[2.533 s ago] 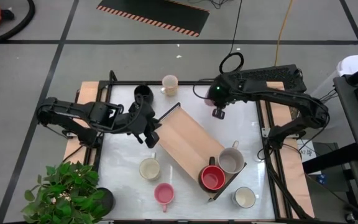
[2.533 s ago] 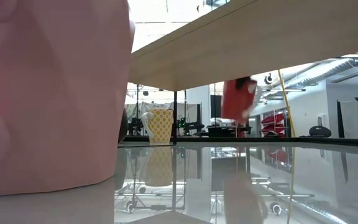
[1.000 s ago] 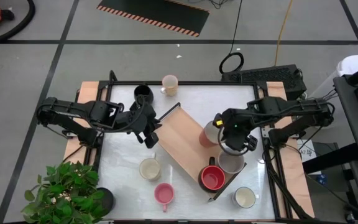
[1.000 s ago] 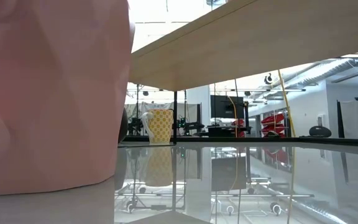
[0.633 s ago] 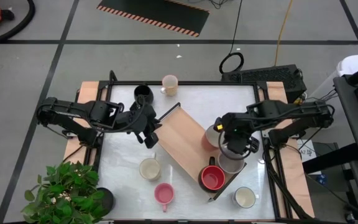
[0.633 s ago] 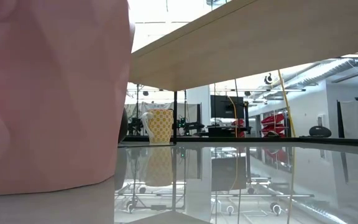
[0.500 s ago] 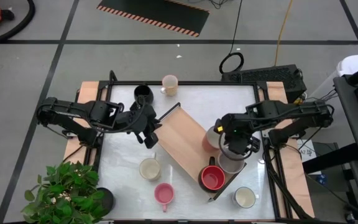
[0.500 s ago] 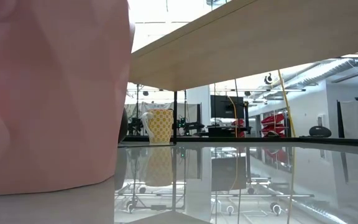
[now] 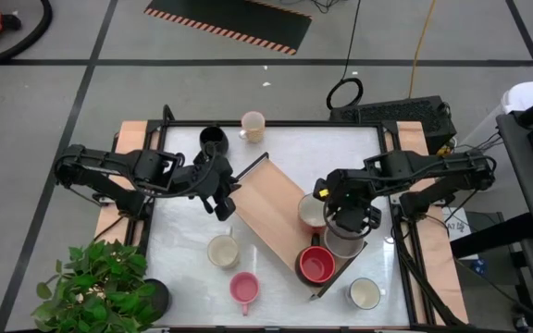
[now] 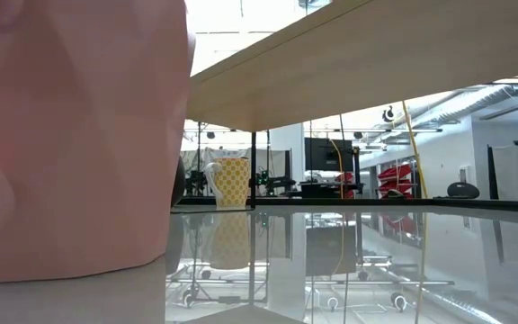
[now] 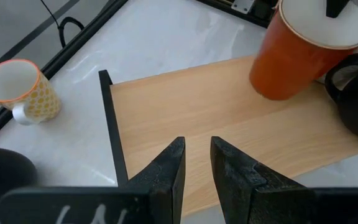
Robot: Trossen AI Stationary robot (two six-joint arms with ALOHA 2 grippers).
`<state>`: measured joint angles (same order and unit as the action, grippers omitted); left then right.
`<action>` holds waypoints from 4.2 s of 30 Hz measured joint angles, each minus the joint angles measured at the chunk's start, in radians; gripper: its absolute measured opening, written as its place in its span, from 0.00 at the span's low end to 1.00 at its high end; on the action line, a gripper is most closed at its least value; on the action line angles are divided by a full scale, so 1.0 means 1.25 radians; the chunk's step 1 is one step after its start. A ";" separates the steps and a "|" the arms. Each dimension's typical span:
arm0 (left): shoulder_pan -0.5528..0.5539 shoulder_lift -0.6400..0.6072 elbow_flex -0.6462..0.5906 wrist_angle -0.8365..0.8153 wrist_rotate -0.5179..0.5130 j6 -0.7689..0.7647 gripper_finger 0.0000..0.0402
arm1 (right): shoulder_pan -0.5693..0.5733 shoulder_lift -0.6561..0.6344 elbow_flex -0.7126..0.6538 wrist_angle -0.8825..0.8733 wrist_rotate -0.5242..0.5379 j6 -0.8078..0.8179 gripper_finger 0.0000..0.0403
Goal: Place coffee mugs
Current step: Put the orange mug on the shelf, then put the green mug on the shelf
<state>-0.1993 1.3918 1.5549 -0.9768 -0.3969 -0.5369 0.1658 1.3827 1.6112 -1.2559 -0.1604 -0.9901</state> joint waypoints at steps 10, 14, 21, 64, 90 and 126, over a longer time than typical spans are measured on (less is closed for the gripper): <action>0.000 0.000 0.000 -0.006 0.002 -0.003 0.20 | 0.000 -0.040 0.000 -0.004 0.004 0.057 0.25; 0.000 0.000 0.000 -0.014 0.003 -0.002 0.20 | 0.000 -0.077 0.000 -0.001 0.010 0.124 0.27; 0.000 0.000 0.000 -0.014 0.003 0.002 0.20 | -0.001 -0.143 0.000 0.008 0.075 0.312 0.28; -0.006 0.000 0.000 -0.011 0.023 -0.078 0.20 | -0.206 -0.151 -0.283 0.425 -0.063 0.549 0.00; 0.018 0.000 0.000 -0.011 0.023 -0.062 0.20 | -0.226 -0.135 -0.283 0.443 -0.080 0.533 0.00; -0.123 0.037 0.000 -0.050 0.136 -0.098 0.21 | -0.268 -0.229 -0.265 0.395 -0.033 0.565 0.00</action>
<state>-0.3536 1.4382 1.5544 -1.0387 -0.2267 -0.6592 -0.1696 1.0964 1.2804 -0.7622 -0.2013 -0.2836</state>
